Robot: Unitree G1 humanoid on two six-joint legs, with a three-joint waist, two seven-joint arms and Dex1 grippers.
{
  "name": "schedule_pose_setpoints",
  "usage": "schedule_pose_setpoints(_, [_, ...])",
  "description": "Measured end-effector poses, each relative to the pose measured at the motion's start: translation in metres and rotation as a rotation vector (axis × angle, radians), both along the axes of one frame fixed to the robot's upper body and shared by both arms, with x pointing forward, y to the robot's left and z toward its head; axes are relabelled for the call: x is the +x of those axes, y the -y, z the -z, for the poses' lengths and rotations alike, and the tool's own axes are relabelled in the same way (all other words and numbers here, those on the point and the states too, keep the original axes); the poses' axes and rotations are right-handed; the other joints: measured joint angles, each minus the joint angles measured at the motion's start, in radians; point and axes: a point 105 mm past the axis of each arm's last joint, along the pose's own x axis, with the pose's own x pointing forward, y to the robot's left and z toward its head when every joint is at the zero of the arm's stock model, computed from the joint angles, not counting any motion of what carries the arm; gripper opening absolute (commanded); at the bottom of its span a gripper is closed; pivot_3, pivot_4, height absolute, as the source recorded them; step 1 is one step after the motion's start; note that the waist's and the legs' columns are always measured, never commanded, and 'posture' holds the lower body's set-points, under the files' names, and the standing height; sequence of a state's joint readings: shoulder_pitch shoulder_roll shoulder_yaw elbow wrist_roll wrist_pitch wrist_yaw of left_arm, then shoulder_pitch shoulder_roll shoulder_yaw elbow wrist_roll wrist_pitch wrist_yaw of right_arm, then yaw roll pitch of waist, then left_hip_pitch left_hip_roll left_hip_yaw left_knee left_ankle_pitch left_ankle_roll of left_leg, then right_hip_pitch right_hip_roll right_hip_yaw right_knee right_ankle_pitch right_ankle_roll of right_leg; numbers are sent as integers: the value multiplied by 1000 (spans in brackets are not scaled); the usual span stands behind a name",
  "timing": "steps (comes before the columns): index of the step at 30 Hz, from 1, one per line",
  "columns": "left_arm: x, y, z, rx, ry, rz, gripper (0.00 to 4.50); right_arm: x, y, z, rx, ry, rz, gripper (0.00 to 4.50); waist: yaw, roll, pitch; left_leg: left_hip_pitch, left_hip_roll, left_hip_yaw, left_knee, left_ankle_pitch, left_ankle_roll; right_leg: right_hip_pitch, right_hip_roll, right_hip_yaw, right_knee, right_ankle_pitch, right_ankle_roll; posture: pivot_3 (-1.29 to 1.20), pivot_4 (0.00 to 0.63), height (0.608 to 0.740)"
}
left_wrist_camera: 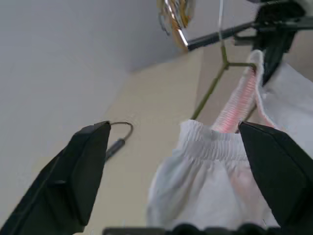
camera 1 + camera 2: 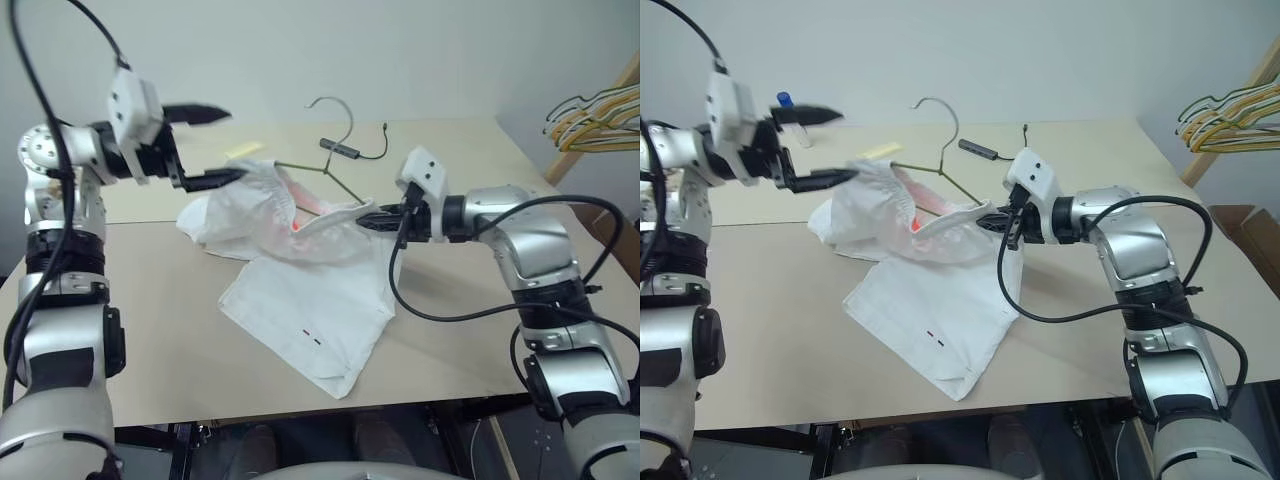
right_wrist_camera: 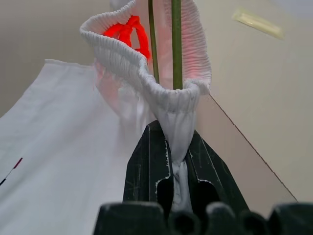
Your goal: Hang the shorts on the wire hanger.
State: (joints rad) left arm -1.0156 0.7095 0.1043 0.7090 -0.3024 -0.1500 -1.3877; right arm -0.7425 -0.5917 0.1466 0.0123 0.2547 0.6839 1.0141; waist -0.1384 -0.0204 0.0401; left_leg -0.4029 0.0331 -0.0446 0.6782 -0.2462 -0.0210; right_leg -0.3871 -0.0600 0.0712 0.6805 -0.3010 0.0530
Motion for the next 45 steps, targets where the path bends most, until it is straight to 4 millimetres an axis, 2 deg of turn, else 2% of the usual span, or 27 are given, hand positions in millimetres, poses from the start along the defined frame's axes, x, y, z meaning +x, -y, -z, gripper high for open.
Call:
schedule_pose_setpoints(2, [3,-4,-6,-49,23,-35,4431,-2,11,0,3,-4,53,0,-6,0,0,1,0,-1,0,0,0,1,0,0,0,0,0,-180,0,740])
schedule_pose_setpoints(6, [10,-1,0,-152,-13,-53,4431,-6,56,-2,-10,-59,313,0,-17,0,0,-1,-1,-3,0,0,0,0,0,-1,0,0,0,-226,0,740])
schedule_pose_setpoints(8, [4,6,11,-177,-45,-3,4431,-13,83,-8,-10,-80,461,0,-31,1,0,-1,0,-4,-1,0,0,0,0,-1,1,0,0,-236,0,740])
schedule_pose_setpoints(13, [-12,23,30,-226,-119,110,4431,-30,123,-14,-20,-93,713,0,-73,1,0,-1,0,-7,-1,0,0,0,0,-1,0,0,0,-280,0,740])
schedule_pose_setpoints(17, [-21,38,23,-275,-111,178,4431,-40,161,-17,-57,-113,943,0,-101,3,-1,0,-1,-7,-1,0,0,1,-1,1,-1,0,0,-293,0,740])
schedule_pose_setpoints(21, [-26,45,18,-347,-115,212,4431,-42,191,-30,-39,-107,1146,0,-131,10,-6,3,-1,-7,-2,0,0,3,-1,2,-1,0,0,-315,0,740])
schedule_pose_setpoints(24, [-29,50,18,-381,-119,225,4431,-41,206,-36,-29,-115,1256,0,-155,16,-10,4,-1,-6,-3,0,0,4,0,2,-2,0,0,-315,0,740])
schedule_pose_setpoints(27, [-32,60,20,-410,-122,246,4431,-42,225,-37,-33,-129,1387,0,-165,18,-10,5,-1,-6,-3,0,0,5,0,3,-2,0,0,-312,0,740])
schedule_pose_setpoints(31, [-34,63,22,-428,-132,242,4431,-45,251,-42,-47,-120,1563,0,-179,20,-10,8,-2,-5,-3,1,1,10,0,4,-4,0,0,-307,0,740])
schedule_pose_setpoints(36, [-40,67,17,-439,-122,260,4431,-45,279,-69,-67,15,1790,0,-183,23,-10,18,-2,-1,-10,1,1,20,0,10,-14,-1,0,-306,0,740])
schedule_pose_setpoints(39, [-44,69,17,-468,-139,280,4431,-40,281,-80,-117,100,1888,0,-190,23,-11,20,-2,3,-12,1,2,21,1,13,-14,-1,0,-303,0,740])
schedule_pose_setpoints(42, [-46,73,21,-492,-154,287,4431,-22,270,-73,-30,67,1953,0,-208,23,-11,20,-2,3,-12,1,2,21,1,17,-14,-1,0,-294,0,740])
schedule_pose_setpoints(45, [-49,76,19,-494,-145,297,4431,-16,273,-68,38,30,2021,0,-208,23,-11,20,-3,3,-12,1,2,21,0,19,-14,-1,1,-290,0,740])
